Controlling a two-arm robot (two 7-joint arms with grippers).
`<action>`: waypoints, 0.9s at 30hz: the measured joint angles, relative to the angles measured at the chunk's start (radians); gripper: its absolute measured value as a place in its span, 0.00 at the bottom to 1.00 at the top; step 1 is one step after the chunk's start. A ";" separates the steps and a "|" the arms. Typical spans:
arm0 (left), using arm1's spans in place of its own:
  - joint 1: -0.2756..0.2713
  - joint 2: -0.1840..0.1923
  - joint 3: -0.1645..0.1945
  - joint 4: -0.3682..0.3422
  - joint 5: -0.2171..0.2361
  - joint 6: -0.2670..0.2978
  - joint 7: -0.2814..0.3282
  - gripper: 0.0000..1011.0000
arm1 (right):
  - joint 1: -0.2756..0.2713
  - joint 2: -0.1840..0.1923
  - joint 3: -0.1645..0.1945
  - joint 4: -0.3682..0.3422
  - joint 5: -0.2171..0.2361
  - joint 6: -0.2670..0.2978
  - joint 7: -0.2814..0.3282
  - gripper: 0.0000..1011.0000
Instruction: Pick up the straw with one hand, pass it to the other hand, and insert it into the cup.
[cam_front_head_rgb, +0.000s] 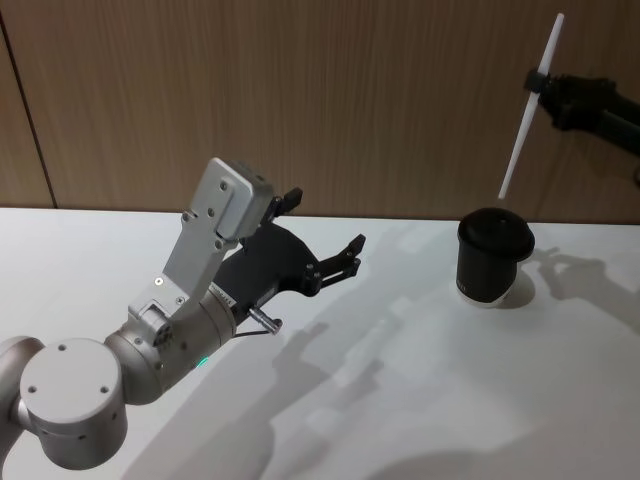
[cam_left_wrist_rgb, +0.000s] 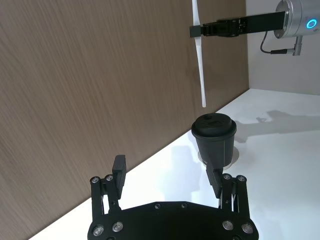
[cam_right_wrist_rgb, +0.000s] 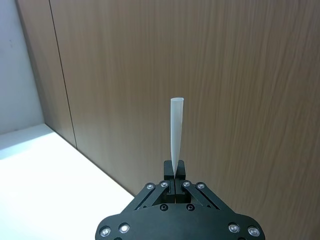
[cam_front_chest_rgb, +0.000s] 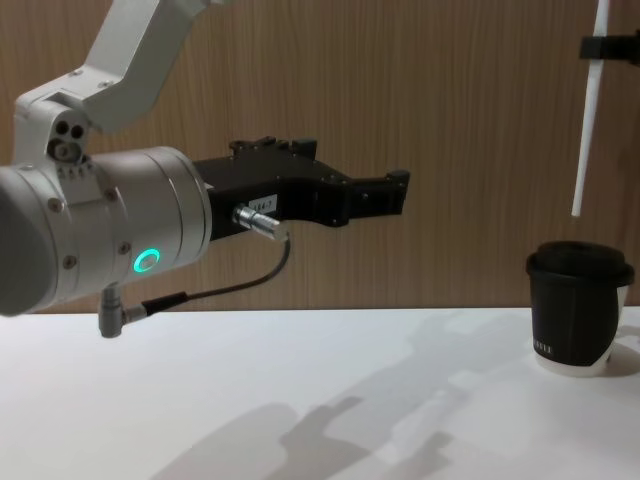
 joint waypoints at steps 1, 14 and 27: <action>0.000 0.000 0.000 0.000 0.000 0.000 0.000 0.99 | 0.001 0.000 -0.001 0.004 -0.001 -0.001 0.001 0.00; 0.000 0.000 0.000 0.000 0.000 0.000 0.000 0.99 | 0.015 -0.006 -0.009 0.063 -0.023 -0.018 0.023 0.00; 0.000 0.000 0.000 0.000 0.000 0.000 0.000 0.99 | 0.010 -0.008 -0.009 0.073 -0.029 -0.017 0.032 0.00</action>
